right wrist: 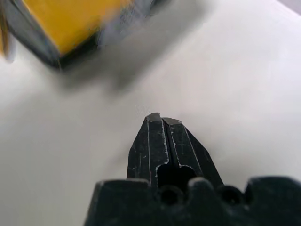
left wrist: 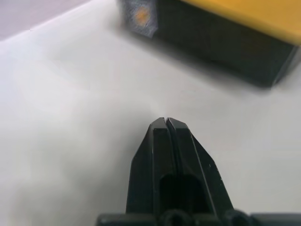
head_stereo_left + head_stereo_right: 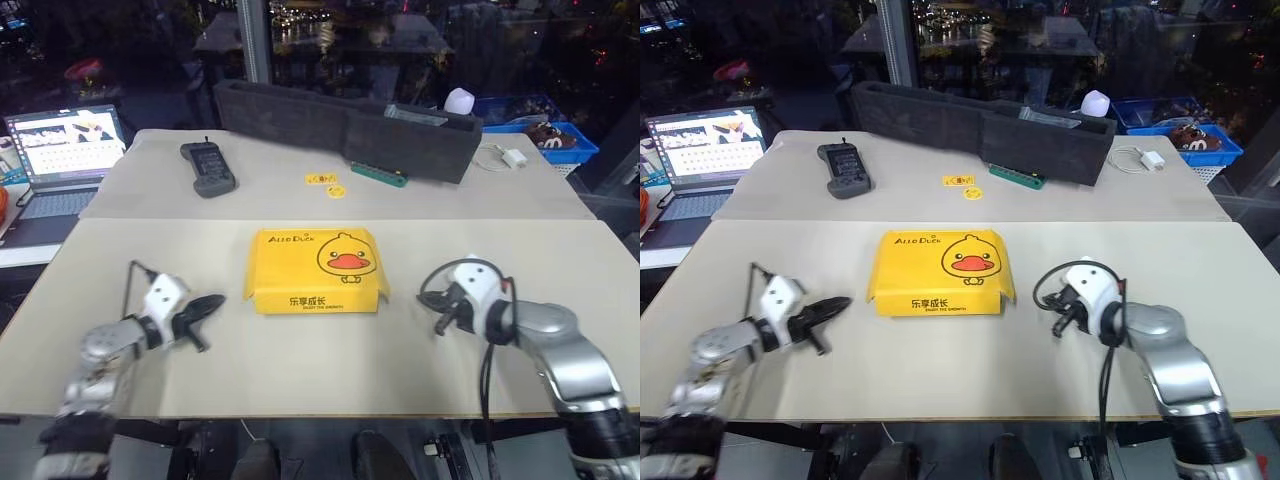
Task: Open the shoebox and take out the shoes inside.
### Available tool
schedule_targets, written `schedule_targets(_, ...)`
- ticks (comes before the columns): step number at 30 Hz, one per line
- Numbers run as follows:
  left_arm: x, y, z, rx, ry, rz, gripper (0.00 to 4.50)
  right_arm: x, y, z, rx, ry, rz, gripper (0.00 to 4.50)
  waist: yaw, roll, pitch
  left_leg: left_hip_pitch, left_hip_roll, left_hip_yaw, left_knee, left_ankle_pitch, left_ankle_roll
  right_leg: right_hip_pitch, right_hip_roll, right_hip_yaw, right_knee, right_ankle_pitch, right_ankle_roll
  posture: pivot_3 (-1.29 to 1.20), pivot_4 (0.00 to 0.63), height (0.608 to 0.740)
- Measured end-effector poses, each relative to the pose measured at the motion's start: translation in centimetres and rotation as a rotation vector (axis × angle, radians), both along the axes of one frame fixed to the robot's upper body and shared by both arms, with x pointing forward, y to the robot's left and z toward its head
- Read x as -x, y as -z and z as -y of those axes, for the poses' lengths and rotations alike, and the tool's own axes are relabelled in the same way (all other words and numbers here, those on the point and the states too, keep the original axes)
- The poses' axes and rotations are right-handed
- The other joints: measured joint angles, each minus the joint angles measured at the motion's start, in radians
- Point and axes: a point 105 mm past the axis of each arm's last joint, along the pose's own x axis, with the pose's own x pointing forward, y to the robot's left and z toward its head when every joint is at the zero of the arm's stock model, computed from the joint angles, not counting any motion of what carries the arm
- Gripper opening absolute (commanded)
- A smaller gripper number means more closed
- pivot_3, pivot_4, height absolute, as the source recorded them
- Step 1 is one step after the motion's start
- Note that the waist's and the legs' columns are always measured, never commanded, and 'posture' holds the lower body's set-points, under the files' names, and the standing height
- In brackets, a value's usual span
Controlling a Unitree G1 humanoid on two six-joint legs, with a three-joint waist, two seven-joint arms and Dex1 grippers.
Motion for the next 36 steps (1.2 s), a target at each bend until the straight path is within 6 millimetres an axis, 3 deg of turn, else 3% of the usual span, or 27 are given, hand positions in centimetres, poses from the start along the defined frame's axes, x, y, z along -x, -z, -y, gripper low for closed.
schedule_targets(4, 2.4, -2.2, 1.3, 0.008, 0.086, 0.01, 0.03, 4.0, -0.6, -2.9, -0.018, -0.224, -0.086, 0.01, 0.003, 0.0, 0.0, 0.001, 0.0, 0.0, 0.0, 0.0, 0.0, 0.001, 0.0, 0.0, 0.0, -0.001, 0.0, 0.0, 0.15, 0.715)
schedule_targets(7, 4.2, -1.9, 2.2, 0.008, 0.139, -0.04, 0.03, 6.1, -0.5, -5.9, -0.058, -0.37, -0.129, 0.01, -0.001, -0.003, 0.0, 0.003, 0.0, 0.001, 0.0, 0.0, 0.0, 0.002, -0.001, 0.0, 0.0, -0.005, -0.008, 0.0, 0.15, 0.715)
schedule_targets(10, 5.0, -2.3, 3.4, 0.018, 0.184, -0.047, 0.03, 5.8, 0.5, -9.5, -0.104, -0.4, -0.115, 0.01, -0.004, -0.006, 0.0, 0.004, 0.001, 0.001, 0.0, 0.0, 0.0, 0.001, 0.0, 0.0, 0.001, -0.006, -0.01, 0.0, 0.15, 0.715)
schedule_targets(15, 5.6, -2.8, 4.2, 0.021, 0.211, -0.052, 0.03, 4.7, 1.1, -12.1, -0.091, -0.357, -0.05, 0.01, 0.003, -0.005, 0.0, -0.001, 0.0, 0.0, 0.0, 0.0, 0.0, -0.001, 0.0, -0.001, 0.0, -0.006, -0.009, 0.0, 0.15, 0.715)
schedule_targets(29, 6.9, -3.3, 4.0, 0.095, 0.142, -0.025, 0.03, 4.0, 2.3, -13.5, -0.095, -0.297, -0.043, 0.01, 0.0, -0.006, 0.0, 0.001, 0.001, 0.0, 0.0, 0.0, 0.0, 0.0, 0.0, -0.001, 0.0, -0.006, -0.009, 0.0, 0.15, 0.715)
schedule_targets(36, 8.2, -2.0, 4.3, 0.095, 0.123, -0.066, 0.03, 2.7, 0.6, -14.3, -0.129, -0.281, 0.019, 0.01, 0.003, -0.006, 0.0, 0.001, 0.001, 0.0, 0.0, 0.0, 0.0, 0.0, 0.0, -0.001, 0.001, -0.007, -0.01, 0.0, 0.15, 0.715)
